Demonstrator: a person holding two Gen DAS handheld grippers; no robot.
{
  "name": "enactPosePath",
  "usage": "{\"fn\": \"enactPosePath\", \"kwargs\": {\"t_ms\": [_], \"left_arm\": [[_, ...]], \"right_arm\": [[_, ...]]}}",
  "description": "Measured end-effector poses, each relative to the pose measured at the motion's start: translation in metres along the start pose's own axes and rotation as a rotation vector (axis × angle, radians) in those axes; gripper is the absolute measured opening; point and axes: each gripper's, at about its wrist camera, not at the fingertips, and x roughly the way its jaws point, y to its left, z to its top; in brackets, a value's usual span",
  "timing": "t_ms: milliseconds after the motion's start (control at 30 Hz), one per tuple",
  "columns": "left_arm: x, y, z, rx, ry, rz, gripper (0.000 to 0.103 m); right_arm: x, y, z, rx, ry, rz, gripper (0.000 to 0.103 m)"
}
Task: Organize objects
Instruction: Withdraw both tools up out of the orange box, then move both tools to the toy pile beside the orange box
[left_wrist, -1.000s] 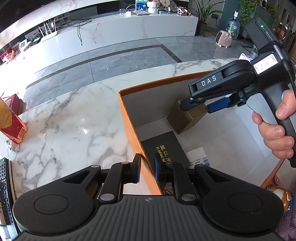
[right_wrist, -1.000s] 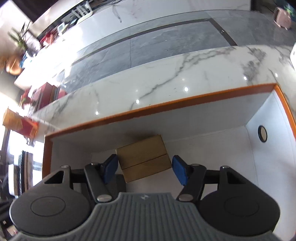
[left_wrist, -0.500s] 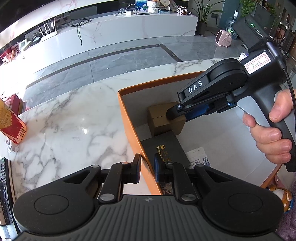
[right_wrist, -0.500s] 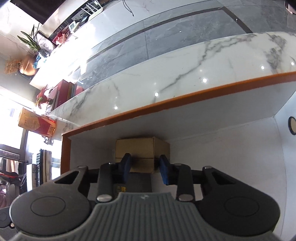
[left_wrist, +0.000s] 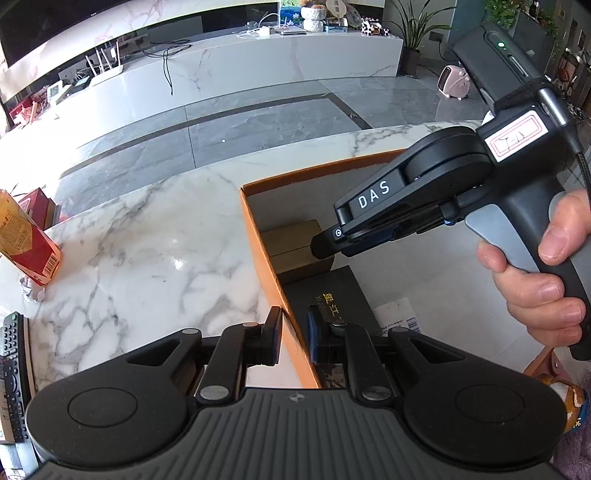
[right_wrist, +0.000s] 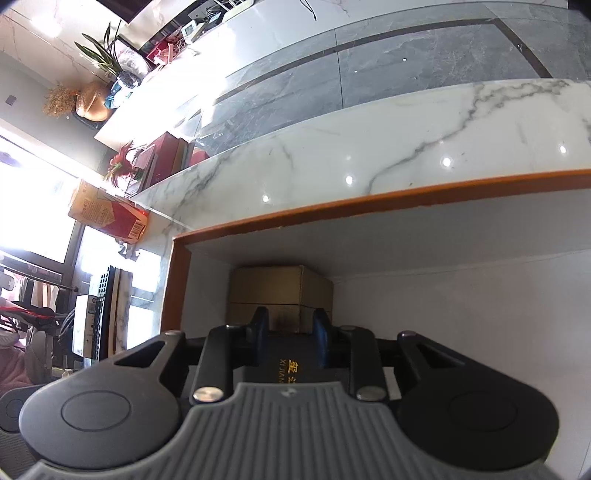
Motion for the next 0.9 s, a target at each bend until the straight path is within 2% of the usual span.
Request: {"fn": "enactPosePath", "kwargs": {"t_ms": [200,300,433,500,600,733,900], "left_arm": [[-0.042,-0.014,-0.006,-0.022,-0.097,0.031,0.017],[-0.070,-0.028,-0.016,-0.020,-0.144,0.024,0.017],[-0.100,-0.055,-0.037,-0.004,-0.184,-0.032,0.017],[-0.108,-0.070,-0.048,0.009,-0.189,-0.065,0.017],[-0.112,-0.093,-0.066,0.004,-0.184,-0.117,0.017],[-0.103,-0.115,-0.086,-0.057,-0.166,-0.189,0.019],[-0.079,-0.139,-0.095,-0.179,-0.139,-0.288,0.037]], "right_arm": [[-0.047,0.018,-0.019,-0.122,-0.061,-0.002,0.029],[-0.080,0.020,-0.037,-0.184,-0.093,0.011,0.029],[-0.128,0.011,-0.073,-0.256,-0.162,0.018,0.030],[-0.152,0.003,-0.094,-0.292,-0.208,0.007,0.038],[-0.181,-0.012,-0.127,-0.341,-0.257,-0.055,0.040],[-0.204,-0.048,-0.167,-0.283,-0.259,-0.126,0.040],[-0.211,-0.100,-0.213,-0.157,-0.234,-0.185,0.039]]}}
